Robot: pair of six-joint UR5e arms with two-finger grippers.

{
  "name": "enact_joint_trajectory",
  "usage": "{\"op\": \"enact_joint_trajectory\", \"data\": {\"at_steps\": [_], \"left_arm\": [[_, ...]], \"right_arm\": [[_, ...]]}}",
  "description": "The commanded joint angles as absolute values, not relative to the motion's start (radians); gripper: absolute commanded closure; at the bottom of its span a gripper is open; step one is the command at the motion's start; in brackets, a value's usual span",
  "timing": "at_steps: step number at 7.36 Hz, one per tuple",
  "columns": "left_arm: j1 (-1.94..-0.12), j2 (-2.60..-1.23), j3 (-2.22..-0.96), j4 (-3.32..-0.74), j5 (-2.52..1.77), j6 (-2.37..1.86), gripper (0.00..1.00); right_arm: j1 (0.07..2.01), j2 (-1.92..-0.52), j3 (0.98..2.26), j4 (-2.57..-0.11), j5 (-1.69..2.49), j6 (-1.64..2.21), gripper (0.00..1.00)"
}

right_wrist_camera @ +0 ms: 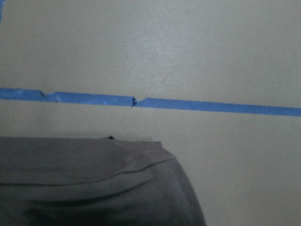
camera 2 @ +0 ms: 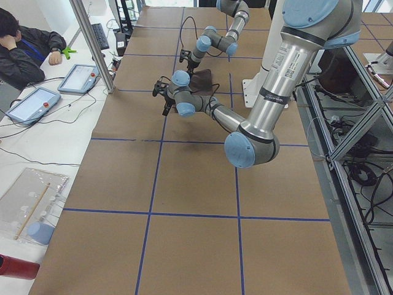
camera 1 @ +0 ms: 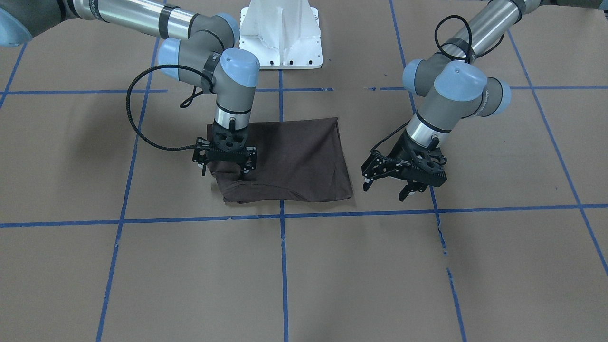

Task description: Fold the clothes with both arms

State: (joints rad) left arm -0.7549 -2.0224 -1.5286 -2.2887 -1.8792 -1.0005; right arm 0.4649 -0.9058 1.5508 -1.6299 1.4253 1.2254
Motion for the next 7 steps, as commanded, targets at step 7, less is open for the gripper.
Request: {"op": "enact_joint_trajectory", "data": {"at_steps": [7], "left_arm": [[-0.749, -1.965, -1.578, -2.287, -1.879, -1.012, 0.0]], "right_arm": [[0.727, -0.876, 1.541, -1.565, 1.763, 1.076, 0.0]]}}
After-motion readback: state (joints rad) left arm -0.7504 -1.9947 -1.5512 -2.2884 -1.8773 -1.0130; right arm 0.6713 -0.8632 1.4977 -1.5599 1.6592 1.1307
